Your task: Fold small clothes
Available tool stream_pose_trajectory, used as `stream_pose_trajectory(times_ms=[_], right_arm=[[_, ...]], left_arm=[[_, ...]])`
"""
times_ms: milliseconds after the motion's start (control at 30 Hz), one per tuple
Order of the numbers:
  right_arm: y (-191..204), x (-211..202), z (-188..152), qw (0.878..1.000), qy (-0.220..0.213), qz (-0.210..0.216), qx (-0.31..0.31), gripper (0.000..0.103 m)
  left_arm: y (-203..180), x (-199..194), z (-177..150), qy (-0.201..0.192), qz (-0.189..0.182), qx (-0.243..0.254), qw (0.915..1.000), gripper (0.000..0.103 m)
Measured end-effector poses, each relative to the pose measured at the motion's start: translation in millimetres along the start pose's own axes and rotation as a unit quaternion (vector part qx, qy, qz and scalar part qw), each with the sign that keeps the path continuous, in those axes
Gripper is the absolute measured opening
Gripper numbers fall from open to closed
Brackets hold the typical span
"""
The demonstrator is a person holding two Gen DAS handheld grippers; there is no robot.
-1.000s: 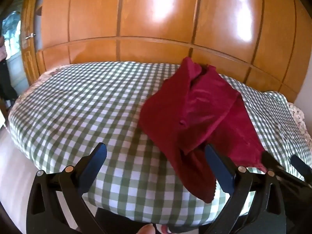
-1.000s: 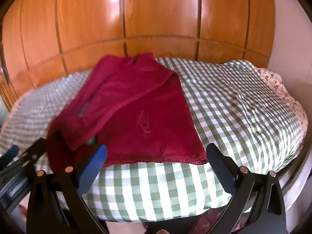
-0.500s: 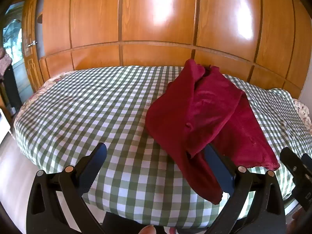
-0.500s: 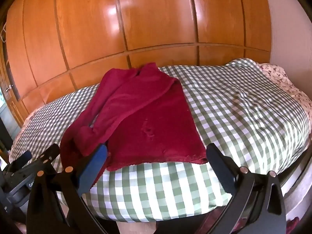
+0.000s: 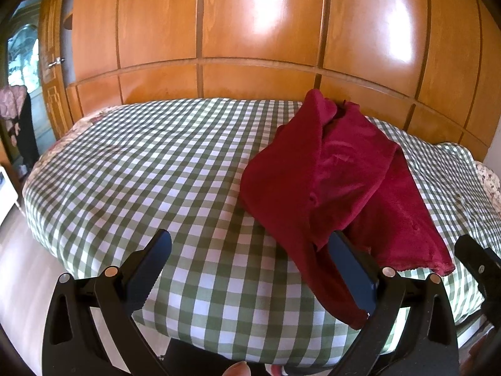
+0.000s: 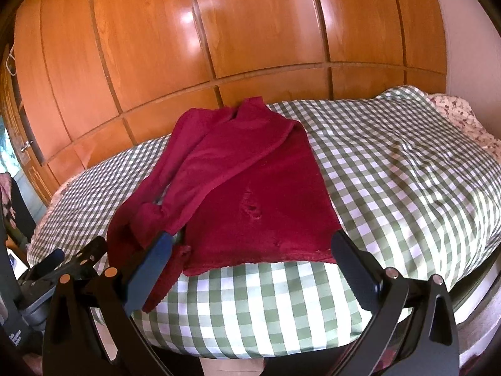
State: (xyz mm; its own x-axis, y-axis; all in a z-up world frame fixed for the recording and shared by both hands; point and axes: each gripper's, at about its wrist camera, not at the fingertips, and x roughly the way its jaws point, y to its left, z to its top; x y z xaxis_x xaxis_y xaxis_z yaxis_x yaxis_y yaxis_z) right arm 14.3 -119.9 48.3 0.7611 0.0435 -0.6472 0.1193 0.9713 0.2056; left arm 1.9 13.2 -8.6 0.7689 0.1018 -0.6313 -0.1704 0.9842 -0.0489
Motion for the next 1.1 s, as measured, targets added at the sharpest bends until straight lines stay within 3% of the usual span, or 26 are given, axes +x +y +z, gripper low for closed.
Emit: stream_pose_trajectory(times_ms=[700,1100], right_arm=[[-4,26,-6,0.999,0.049,-0.005,0.005,0.101],[1,34,-3,0.999,0.050,0.009,-0.009,0.101]], left_arm=[[14,29,-13,0.044,0.001,-0.013,0.9989,0.099],[15,36,-13,0.058,-0.003,-0.007,0.9983,0.099]])
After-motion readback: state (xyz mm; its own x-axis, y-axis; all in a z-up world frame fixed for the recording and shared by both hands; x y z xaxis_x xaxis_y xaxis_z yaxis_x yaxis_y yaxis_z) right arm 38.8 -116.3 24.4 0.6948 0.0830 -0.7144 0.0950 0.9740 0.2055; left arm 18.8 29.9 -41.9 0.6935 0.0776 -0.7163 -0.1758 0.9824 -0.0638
